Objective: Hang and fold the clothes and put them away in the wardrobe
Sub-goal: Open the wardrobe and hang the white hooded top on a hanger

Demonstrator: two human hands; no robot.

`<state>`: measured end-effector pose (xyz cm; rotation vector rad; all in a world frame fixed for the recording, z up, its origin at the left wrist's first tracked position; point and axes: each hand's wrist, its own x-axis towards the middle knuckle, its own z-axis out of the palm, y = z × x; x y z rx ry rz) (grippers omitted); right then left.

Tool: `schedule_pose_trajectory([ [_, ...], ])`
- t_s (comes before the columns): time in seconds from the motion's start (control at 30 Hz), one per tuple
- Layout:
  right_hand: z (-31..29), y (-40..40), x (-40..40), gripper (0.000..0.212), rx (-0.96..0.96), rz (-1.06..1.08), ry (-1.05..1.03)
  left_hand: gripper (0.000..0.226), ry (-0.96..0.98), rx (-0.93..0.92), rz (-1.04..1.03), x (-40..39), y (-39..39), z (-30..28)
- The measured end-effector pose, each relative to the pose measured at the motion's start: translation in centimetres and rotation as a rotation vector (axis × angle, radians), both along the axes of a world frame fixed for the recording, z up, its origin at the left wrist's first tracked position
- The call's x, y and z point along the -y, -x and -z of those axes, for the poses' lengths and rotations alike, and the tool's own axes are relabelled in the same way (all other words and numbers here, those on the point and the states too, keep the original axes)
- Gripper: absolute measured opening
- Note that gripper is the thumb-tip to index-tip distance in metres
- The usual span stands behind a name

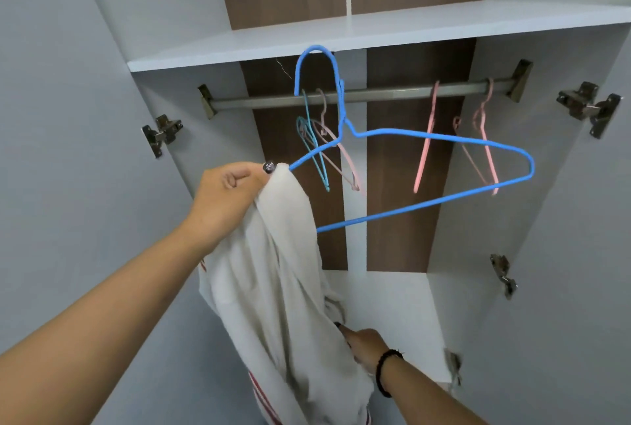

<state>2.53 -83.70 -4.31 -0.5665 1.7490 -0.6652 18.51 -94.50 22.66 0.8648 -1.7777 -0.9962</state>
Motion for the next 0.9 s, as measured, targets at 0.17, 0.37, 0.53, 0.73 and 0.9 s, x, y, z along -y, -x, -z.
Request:
schedule_pose_trajectory([
  [0.17,-0.9,-1.6,1.8,0.056,0.185,-0.073,0.079,0.013,-0.027,-0.061,0.082,-0.8,-1.8,-1.2],
  [0.37,-2.1,-0.4,2.2,0.016,0.170,0.293,0.380,0.014,-0.014,0.063,0.101,0.7,-6.0,0.0],
  [0.53,-4.9,5.8,1.2,0.024,-0.080,0.365,0.583,0.020,-0.091,0.160,0.090,1.7,-8.6,2.2],
  [0.73,-10.4,10.6,-0.6,0.011,-0.249,0.298,0.691,0.018,-0.108,0.215,0.119,2.6,-9.3,3.8],
  [0.9,-14.5,14.4,-3.7,0.023,-0.371,0.327,0.705,0.026,-0.090,0.223,0.148,3.6,-10.9,3.4],
])
